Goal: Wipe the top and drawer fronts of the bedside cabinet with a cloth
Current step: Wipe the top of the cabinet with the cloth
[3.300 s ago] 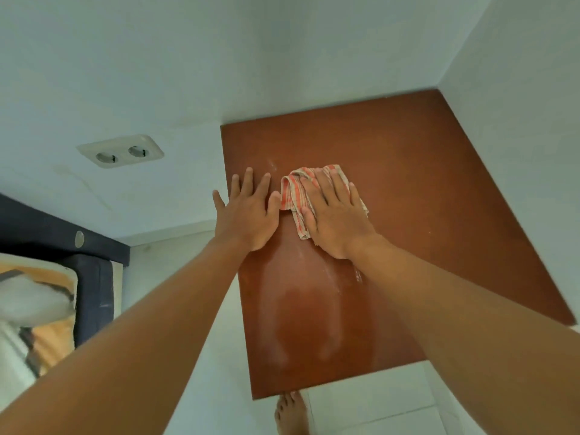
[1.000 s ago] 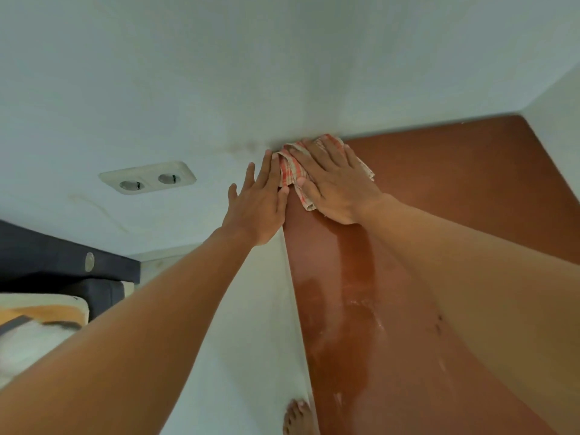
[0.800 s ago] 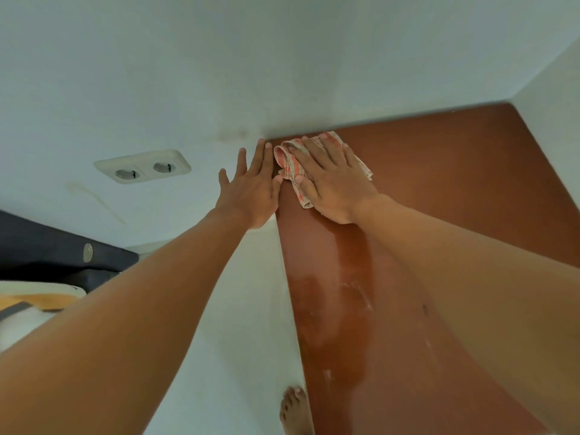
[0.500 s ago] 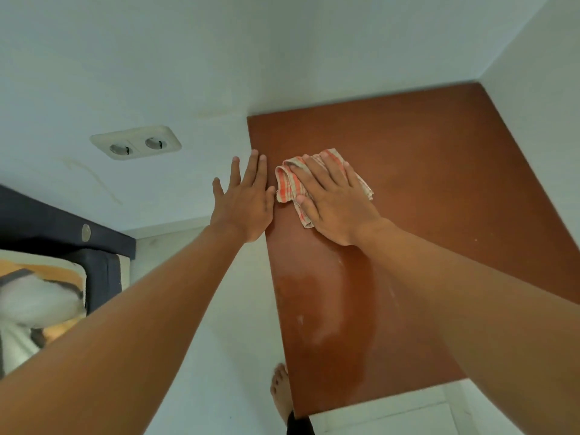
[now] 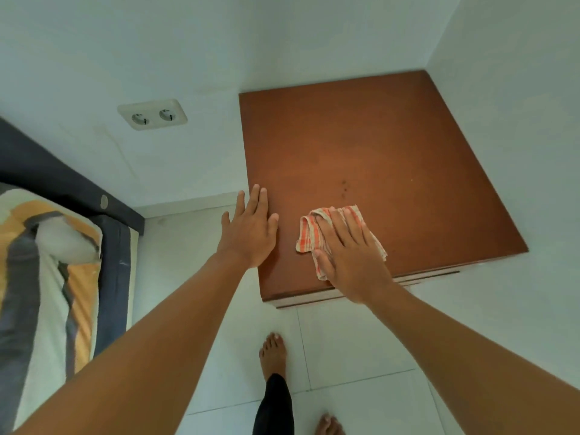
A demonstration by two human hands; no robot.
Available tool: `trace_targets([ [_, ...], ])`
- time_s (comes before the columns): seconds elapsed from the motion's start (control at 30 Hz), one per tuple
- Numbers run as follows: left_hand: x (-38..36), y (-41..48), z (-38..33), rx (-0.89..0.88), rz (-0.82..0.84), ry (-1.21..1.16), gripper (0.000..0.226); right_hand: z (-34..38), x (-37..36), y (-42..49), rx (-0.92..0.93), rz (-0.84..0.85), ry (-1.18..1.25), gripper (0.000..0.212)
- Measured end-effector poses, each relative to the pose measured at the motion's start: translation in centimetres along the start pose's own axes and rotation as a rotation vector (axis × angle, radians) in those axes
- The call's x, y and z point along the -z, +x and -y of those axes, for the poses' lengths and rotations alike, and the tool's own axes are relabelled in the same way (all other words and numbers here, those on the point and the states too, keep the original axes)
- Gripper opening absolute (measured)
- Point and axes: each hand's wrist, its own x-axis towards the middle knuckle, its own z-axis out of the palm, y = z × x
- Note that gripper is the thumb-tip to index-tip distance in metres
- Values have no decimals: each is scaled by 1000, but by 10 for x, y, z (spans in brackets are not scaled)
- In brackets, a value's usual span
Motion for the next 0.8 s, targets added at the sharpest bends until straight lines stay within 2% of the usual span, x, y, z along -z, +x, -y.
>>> trace_targets([
  [0.13,-8,-36,-3,16,15,-18,66,4,-2,-57,-15,-25,-26,58],
  [0.27,-9,-58,-7,19,2,-29,66,6,-11,-105,18,-61,-1,64],
  [0.33,-7,-66,-6,20,-10,-32,66,4,-18,-132,32,-12,37,71],
  [0.4,-4,-72,-5,17,-11,-29,66,1,-23,-159,9,113,73,85],
  [0.47,-1,-74,-2,15,-18,-24,66,-2,-21,-174,26,147,89,88],
  [0.63,11,-66,5,24,-32,-8,66,4,26,-128,209,-148,103,55],
  [0.7,23,-58,6,29,-49,-20,65,10,49,-87,169,-203,186,55],
  [0.8,44,-37,11,16,-69,-33,64,21,76,-12,92,-192,284,57],
])
